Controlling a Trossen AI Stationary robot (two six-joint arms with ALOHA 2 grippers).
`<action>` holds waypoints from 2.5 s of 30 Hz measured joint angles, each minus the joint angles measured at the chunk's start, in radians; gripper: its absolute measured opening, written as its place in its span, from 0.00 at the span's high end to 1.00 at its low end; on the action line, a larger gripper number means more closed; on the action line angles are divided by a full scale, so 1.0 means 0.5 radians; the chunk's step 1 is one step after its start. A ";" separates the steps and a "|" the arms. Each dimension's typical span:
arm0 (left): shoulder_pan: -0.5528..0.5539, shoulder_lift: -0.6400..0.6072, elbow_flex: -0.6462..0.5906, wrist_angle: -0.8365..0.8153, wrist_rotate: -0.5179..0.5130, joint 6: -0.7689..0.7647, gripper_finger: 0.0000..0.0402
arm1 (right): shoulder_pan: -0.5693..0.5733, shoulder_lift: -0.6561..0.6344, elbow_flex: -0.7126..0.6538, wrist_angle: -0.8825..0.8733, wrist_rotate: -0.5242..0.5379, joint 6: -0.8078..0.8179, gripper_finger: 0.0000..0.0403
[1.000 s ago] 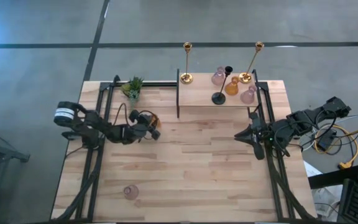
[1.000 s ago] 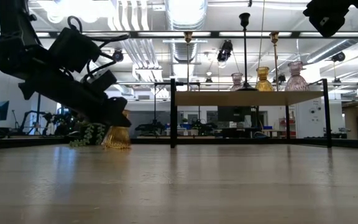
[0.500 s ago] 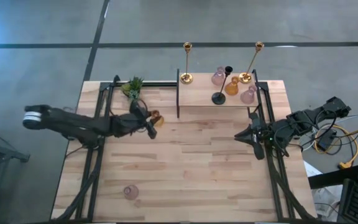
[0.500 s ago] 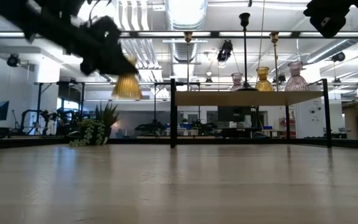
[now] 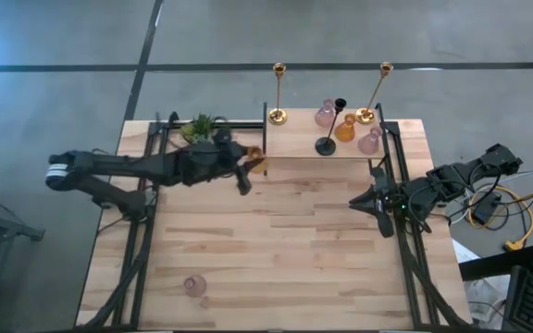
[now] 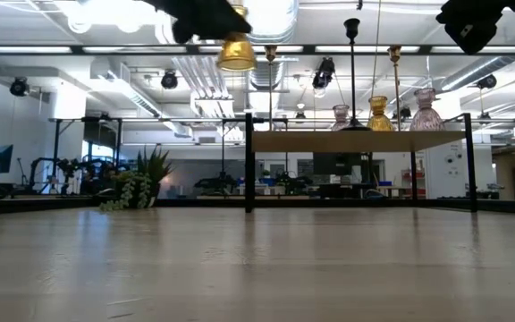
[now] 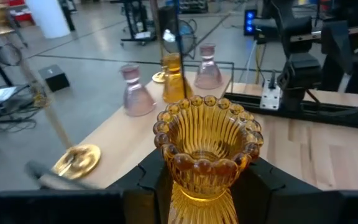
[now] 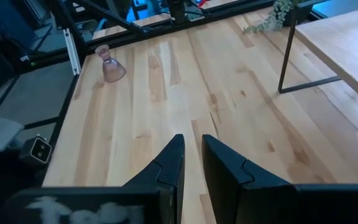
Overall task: Pick & Place candle stick holders
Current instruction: Put the orange candle holder on the shelf
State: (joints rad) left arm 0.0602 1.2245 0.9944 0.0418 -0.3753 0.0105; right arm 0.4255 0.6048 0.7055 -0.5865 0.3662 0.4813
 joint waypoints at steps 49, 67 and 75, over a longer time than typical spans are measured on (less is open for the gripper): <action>0.585 1.382 1.021 0.397 0.247 -0.094 0.69 | 0.000 0.000 -0.002 -0.015 0.000 -0.054 0.88; 0.627 1.452 1.064 0.473 0.331 -0.015 0.69 | 0.000 0.000 -0.002 -0.012 0.001 -0.059 0.88; 0.657 1.470 1.064 0.460 0.421 0.020 0.69 | -0.001 0.000 -0.002 -0.011 0.001 -0.058 0.88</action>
State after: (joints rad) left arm 0.3888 1.9597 1.5262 0.2720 -0.1647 0.0208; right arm 0.4252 0.6048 0.7044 -0.5922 0.3668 0.4522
